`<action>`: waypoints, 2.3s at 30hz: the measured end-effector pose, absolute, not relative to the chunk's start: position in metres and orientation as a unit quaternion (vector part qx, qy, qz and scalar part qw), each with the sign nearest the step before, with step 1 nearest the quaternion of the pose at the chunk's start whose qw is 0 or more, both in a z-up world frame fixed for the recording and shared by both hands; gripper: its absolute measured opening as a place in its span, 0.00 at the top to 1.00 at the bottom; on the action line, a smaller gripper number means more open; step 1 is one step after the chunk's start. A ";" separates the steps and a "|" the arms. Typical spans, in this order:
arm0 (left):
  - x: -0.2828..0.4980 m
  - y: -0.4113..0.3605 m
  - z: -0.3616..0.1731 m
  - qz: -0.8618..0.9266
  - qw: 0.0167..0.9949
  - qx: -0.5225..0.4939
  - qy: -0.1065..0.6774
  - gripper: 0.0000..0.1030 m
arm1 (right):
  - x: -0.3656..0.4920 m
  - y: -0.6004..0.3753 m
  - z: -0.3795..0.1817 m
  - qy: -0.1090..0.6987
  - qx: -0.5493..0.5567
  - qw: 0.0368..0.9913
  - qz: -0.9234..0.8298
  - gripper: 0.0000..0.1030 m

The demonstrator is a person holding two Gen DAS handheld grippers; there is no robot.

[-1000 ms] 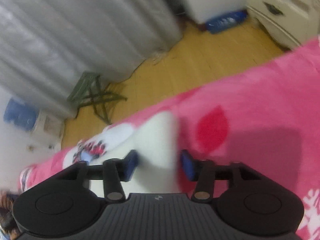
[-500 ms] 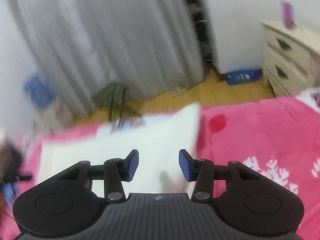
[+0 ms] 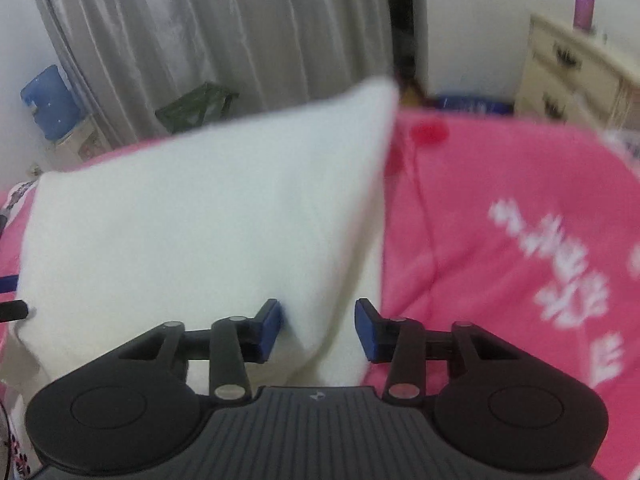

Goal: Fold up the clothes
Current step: 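Move both open grippers over the folded sweater to its side edge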

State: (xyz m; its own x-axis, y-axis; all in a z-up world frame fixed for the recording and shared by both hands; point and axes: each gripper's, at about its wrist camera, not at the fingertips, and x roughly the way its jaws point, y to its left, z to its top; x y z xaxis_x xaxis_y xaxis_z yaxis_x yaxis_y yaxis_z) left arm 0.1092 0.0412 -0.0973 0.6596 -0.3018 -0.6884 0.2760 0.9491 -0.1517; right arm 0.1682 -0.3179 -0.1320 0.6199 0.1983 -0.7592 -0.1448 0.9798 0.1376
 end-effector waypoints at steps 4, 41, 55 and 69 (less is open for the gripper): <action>0.093 0.039 -0.086 -0.173 0.924 -0.019 0.341 0.29 | 0.148 -0.277 -0.109 0.360 -0.091 0.920 0.125 0.62; 0.177 0.045 -0.113 -0.147 0.924 -0.040 0.352 0.41 | 0.223 -0.260 -0.132 0.370 -0.118 0.914 0.121 0.75; 0.191 0.069 -0.108 -0.108 0.930 -0.073 0.344 0.31 | 0.327 -0.273 -0.129 0.414 -0.017 0.908 0.062 0.74; 0.140 0.159 -0.149 -0.086 0.828 -0.357 0.423 0.28 | 0.201 -0.101 -0.123 0.461 0.016 0.812 0.356 0.27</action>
